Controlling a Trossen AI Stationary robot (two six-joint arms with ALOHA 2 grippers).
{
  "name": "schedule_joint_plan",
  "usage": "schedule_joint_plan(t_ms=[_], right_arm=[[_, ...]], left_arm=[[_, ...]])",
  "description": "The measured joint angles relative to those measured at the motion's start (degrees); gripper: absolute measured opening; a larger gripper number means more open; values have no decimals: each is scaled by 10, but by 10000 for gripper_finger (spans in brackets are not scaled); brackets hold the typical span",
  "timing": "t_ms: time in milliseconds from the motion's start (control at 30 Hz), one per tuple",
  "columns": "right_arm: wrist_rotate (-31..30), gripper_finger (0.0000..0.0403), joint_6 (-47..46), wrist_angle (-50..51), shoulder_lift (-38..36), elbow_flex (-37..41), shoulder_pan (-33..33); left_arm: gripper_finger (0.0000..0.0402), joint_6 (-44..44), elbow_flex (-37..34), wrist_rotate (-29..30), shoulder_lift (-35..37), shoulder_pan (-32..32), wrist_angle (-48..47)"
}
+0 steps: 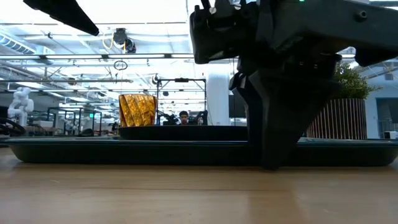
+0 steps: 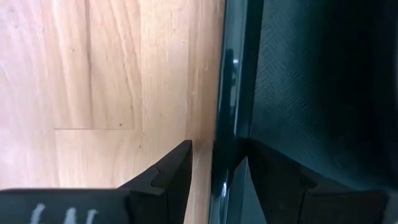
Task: Pick and place plate/cup/fork/spoon on tray
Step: Move the black tray to the center of the table
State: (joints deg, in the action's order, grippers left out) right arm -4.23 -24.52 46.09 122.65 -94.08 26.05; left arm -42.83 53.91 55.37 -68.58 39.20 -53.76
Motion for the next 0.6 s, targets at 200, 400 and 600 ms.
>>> schedule_joint_plan(t_ms=[200, 400, 600], right_arm=[[-4, 143, 13, 0, 0, 0, 7], [-3, 125, 19, 0, 0, 0, 7], [-3, 112, 48, 13, 0, 0, 7]], left_arm=[[193, -2, 0, 0, 0, 0, 0], [193, -2, 0, 0, 0, 0, 0], [193, -4, 0, 0, 0, 0, 0]])
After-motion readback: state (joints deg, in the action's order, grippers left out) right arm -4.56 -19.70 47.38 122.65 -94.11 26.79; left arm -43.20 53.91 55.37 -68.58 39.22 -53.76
